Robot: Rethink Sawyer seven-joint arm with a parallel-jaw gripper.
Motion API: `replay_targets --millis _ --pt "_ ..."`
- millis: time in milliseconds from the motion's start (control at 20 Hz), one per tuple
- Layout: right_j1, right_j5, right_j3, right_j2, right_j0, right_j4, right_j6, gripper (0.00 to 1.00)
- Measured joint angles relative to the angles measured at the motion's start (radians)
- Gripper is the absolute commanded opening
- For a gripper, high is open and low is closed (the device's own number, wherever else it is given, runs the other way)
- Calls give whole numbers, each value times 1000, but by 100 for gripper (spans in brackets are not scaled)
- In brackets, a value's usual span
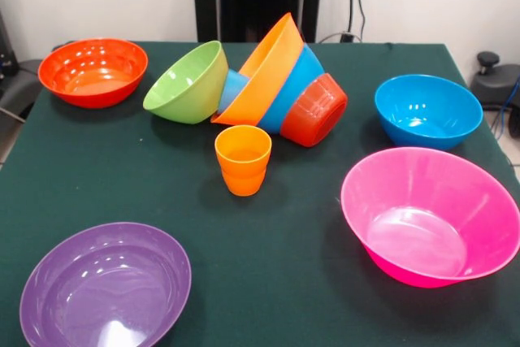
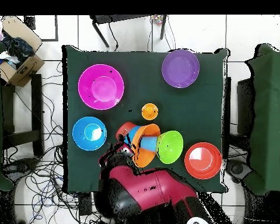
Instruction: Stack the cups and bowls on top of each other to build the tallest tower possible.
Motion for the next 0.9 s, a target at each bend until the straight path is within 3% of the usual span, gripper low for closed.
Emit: replay_targets --millis 350,900 --pt "15 6 9 28 -52 -4 0 100" --pt "23 95 28 132 -204 -37 0 100"
